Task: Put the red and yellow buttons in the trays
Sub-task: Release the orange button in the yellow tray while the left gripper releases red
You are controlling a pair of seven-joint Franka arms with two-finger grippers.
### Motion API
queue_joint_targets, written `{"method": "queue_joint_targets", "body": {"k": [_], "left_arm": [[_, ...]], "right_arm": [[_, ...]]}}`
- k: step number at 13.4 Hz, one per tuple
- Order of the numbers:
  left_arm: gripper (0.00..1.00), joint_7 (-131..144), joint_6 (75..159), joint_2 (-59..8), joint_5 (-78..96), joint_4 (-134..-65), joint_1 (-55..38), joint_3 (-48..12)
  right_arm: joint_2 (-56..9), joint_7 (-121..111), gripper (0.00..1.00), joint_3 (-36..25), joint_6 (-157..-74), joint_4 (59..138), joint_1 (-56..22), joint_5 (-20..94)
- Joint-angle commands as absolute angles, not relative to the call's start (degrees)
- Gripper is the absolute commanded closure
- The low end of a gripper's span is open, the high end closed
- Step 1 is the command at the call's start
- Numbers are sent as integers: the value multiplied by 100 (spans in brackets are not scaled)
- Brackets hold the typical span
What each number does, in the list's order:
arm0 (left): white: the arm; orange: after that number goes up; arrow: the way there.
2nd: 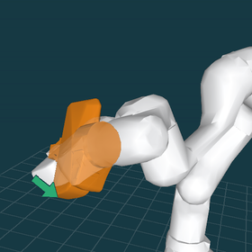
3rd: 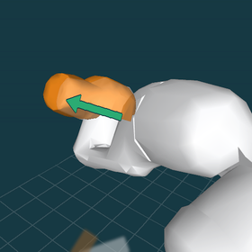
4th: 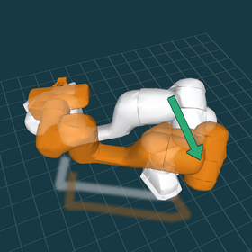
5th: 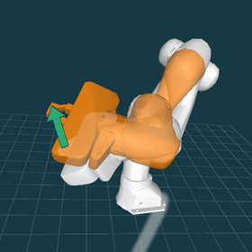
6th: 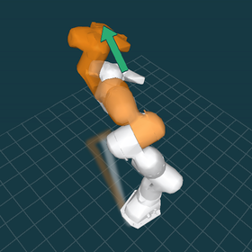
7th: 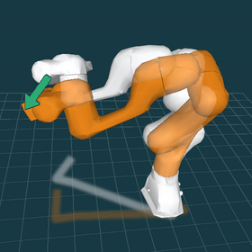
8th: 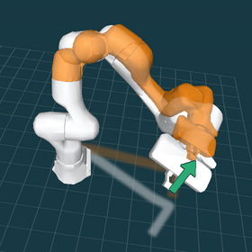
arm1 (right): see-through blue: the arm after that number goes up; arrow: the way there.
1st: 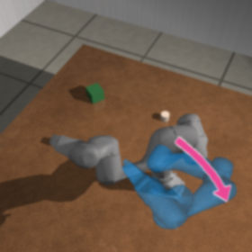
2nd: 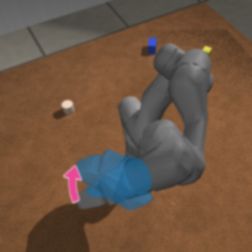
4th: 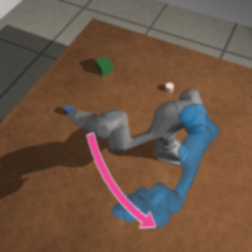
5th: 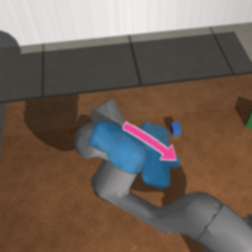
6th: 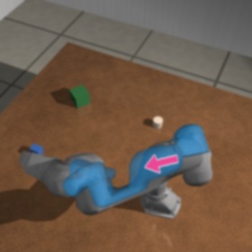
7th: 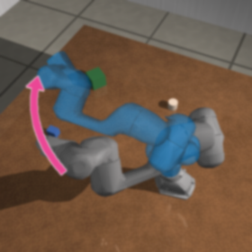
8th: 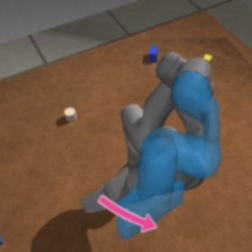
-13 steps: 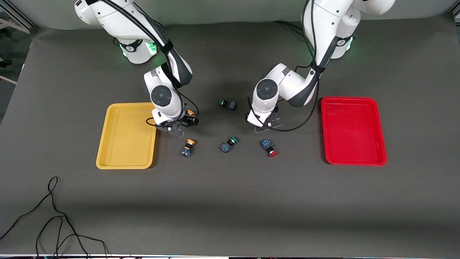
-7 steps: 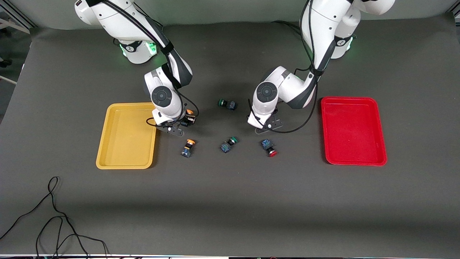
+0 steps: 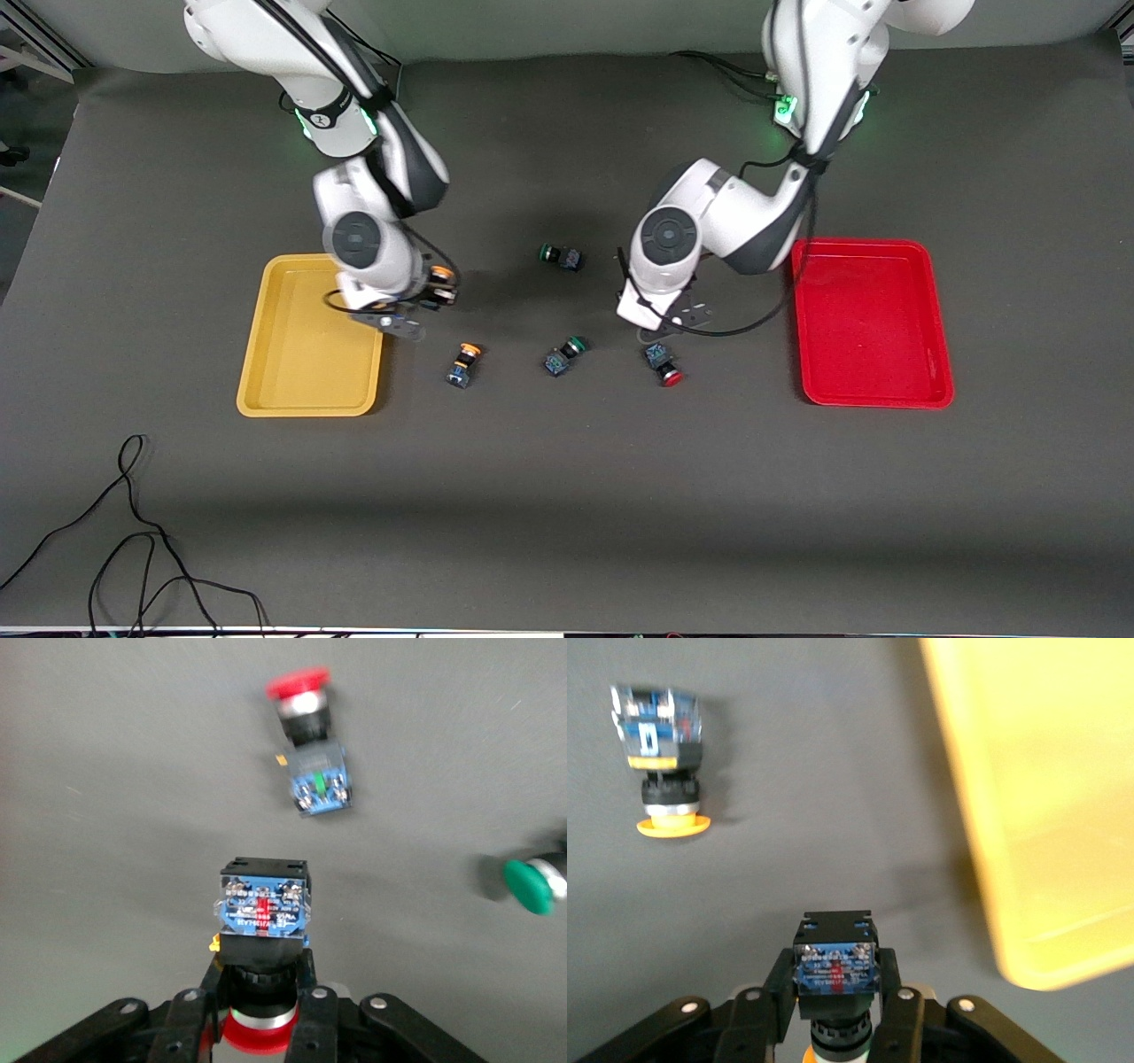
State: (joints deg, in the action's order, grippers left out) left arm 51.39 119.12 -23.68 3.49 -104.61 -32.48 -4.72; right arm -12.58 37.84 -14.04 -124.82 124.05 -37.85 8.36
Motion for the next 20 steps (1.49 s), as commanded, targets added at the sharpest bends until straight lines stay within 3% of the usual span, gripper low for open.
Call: {"method": "queue_joint_targets", "body": {"k": [1,4,7,10,12,13,14,16,19,20], "left_arm": [[100,3968,10885,-1313,475,-10582,-2850,-448],[100,2623,10075,-635,475,-10600,-2068,-448],[100,1664,9712,-317,396,-10722,-1208,-431],[100,733,9895,-360,141,-10889,-293,-431],[100,457,10709,-544,-95,-11352,-10,-431],[100,457,11271,-710,-192,-11669,70,-431],[100,457,11894,-903,-272,-11994,79,-431],[100,457,12933,-1342,-343,-12409,132,-431],[100,492,13341,-1792,-352,-12472,114,-431],[78,483,13403,-1923,-352,-12463,123,-431]], "right_arm": [[-529,2799,76,-2141,-11710,12559,-3788,809],[-378,1875,75,-3012,-11461,12752,-3797,406],[-649,1058,75,-3619,-11828,12962,-3788,308],[-957,835,71,-3683,-12838,13489,-3762,316],[-1194,782,66,-3683,-13165,13579,-3753,334],[-1230,782,57,-3683,-13175,13579,-3762,369],[-1222,782,5,-3683,-13184,13579,-3762,378],[-1117,791,0,-3683,-13122,13562,-3779,378],[-959,835,0,-3648,-12999,13413,-3832,387],[-915,878,0,-3595,-12999,13316,-3841,387]]}}
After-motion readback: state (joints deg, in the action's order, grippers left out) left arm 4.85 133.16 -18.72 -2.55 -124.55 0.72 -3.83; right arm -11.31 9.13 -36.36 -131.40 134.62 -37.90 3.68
